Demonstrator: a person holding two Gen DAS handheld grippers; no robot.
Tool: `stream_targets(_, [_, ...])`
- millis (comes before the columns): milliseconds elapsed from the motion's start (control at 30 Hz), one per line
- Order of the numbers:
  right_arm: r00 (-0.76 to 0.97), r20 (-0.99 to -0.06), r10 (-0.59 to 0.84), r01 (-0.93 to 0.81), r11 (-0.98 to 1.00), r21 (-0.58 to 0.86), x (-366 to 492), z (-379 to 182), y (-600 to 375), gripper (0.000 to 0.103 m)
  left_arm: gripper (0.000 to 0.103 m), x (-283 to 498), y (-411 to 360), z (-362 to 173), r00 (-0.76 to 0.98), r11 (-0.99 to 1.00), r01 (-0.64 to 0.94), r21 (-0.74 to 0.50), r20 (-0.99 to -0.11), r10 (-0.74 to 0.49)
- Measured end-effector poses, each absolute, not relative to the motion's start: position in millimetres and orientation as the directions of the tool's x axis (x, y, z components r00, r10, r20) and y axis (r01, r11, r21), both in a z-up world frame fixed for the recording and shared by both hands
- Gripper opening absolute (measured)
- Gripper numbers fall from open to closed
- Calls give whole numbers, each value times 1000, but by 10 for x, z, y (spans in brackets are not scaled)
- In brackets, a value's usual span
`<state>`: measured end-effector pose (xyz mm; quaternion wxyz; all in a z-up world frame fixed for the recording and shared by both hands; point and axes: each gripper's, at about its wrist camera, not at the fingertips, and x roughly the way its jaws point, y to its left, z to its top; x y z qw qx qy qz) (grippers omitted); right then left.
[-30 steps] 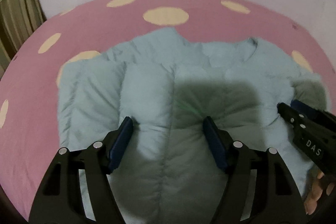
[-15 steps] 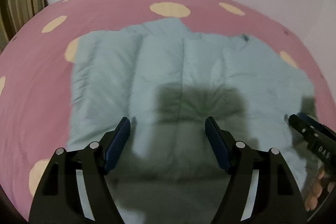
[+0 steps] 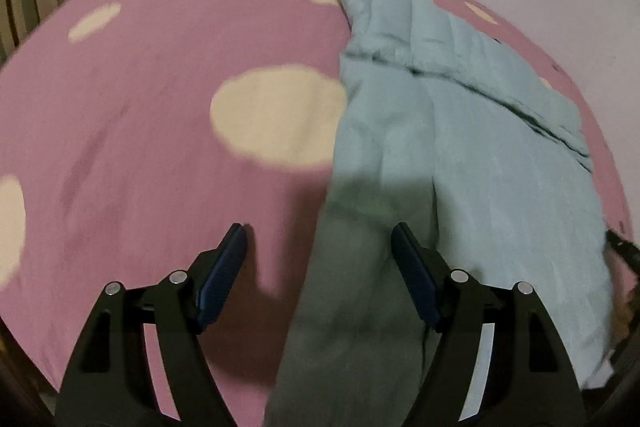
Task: Fold large clothes
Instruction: 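Grasp the jacket side with the right tool and fold it toward the left tool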
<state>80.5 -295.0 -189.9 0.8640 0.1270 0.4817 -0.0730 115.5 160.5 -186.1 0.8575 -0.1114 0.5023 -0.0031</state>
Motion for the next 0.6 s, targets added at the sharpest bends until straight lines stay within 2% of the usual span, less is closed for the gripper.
stream_targets(133, [513,-856,63,247,944,217,548,-2004,-3014,63,75,913,1560,-1837,500,976,-72,-206,-854,-144])
stream_targets(367, [508,-857,85,210,953,220,226,-2069,-2915,63,74,562,1553,-1824,489,972,-19,-233,-850,-194])
stream_targets(433, [510,-856,86,201,955,216,147,-2070,-2886,63,70,493,1571,-1834,485,963,-21,-270,-845,-227])
stream_targets(500, [514,-853,90,194,956,218,54,-2066,-2861,61,68,433,1573,-1832,487,956,-14,-292,-838,-249])
stream_targets(600, [514,-851,107,187,954,233,-67,-2065,-2842,53,63,365,1572,-1832,484,950,-6,-311,-832,-270])
